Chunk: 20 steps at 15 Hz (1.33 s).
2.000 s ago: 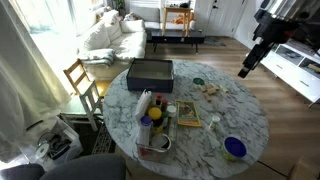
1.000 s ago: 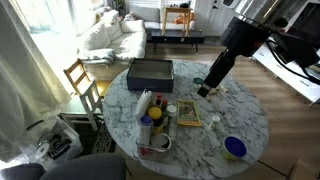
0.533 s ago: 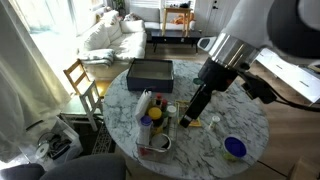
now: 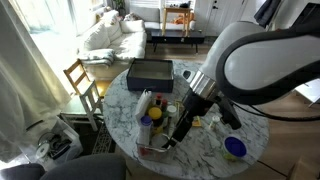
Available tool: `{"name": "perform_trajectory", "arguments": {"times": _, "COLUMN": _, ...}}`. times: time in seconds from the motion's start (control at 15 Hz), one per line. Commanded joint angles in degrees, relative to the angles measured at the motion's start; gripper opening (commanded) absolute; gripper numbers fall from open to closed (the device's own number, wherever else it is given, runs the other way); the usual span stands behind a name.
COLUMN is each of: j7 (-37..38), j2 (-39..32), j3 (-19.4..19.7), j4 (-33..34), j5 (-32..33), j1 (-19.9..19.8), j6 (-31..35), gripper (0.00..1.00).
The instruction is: Put the scoop upside down on the blue lid then stack the cans in the clear box
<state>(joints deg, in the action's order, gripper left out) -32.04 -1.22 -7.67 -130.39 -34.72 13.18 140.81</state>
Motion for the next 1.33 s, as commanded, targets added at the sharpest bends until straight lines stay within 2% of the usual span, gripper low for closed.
{"name": "perform_trajectory", "arguments": {"times": 0.0, "j7": -0.5, "j2": -4.9, "j3": -2.4, "j4": 2.0, "j5": 0.4, "j1": -0.6, "j6": 4.5, "gripper": 1.00}}
{"name": "perform_trajectory", "arguments": {"times": 0.67, "j7": 3.3, "j2": -13.1, "j3": -5.1, "j4": 5.4, "j5": 9.0, "j1": -3.6, "j6": 11.3, "gripper": 1.00}}
{"name": "perform_trajectory", "arguments": {"times": 0.87, "j7": 3.5, "j2": -14.5, "j3": -5.9, "j4": 6.2, "j5": 9.4, "j1": -4.9, "j6": 12.2, "gripper": 0.94}}
{"name": "perform_trajectory", "arguments": {"times": 0.93, "j7": 3.5, "j2": -14.9, "j3": -6.2, "j4": 6.5, "j5": 9.4, "j1": -5.3, "j6": 12.4, "gripper": 0.79}}
{"name": "perform_trajectory", "arguments": {"times": 1.27, "j7": 3.4, "j2": -16.1, "j3": -7.3, "j4": 7.4, "j5": 9.4, "j1": -6.6, "j6": 12.2, "gripper": 0.40}}
